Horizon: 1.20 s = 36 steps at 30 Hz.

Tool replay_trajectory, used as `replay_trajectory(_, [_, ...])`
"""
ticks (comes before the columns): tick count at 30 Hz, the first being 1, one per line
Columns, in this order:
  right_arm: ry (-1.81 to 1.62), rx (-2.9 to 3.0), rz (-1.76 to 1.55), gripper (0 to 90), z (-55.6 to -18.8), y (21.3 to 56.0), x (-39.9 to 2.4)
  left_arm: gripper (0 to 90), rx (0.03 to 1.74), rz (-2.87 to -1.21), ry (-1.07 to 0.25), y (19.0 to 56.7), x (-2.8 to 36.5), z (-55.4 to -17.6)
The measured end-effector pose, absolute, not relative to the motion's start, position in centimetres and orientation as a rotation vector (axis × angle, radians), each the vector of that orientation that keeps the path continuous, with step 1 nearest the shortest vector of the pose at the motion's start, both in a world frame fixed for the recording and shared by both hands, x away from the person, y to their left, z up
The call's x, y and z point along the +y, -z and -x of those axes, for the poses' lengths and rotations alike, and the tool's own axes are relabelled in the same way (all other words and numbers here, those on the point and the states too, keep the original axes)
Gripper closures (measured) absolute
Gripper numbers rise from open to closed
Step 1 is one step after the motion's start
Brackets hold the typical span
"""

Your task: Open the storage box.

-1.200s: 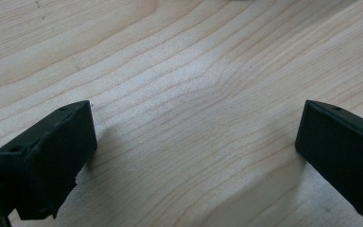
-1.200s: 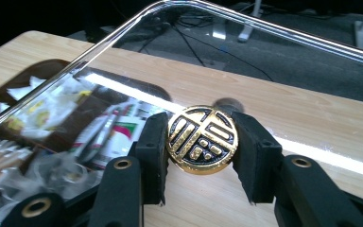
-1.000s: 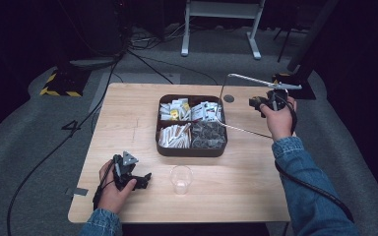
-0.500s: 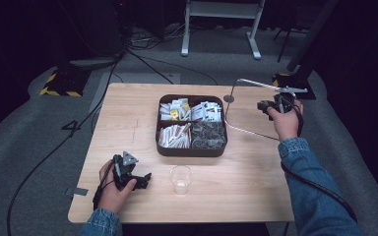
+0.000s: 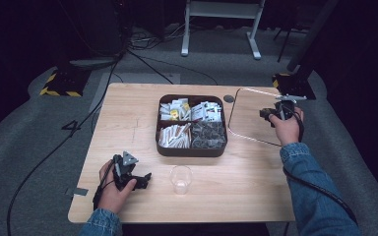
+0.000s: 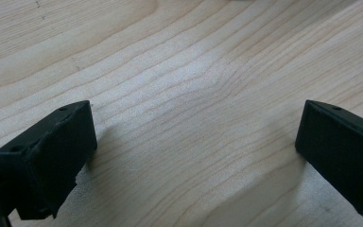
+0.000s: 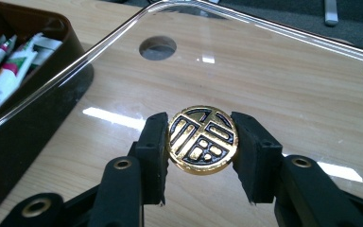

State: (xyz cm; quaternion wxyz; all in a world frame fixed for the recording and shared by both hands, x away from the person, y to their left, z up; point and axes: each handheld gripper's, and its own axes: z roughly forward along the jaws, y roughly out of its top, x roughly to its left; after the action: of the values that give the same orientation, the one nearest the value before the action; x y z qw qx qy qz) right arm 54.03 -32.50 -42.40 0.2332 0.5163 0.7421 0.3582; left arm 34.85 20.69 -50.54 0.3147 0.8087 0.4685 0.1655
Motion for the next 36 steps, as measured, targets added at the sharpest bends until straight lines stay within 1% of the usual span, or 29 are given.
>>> replay_trajectory(21, [-0.981, 2.047, -1.466, 58.9, -53.7, 46.6, -33.2, 0.0, 1.234, -2.132, -0.437, 50.5, 20.7, -34.8])
replay_trajectory(36, [-0.966, 2.055, -1.494, 58.9, -53.5, 48.6, -33.1, 0.0, 1.234, -2.132, -0.436, 50.5, 20.7, -34.8])
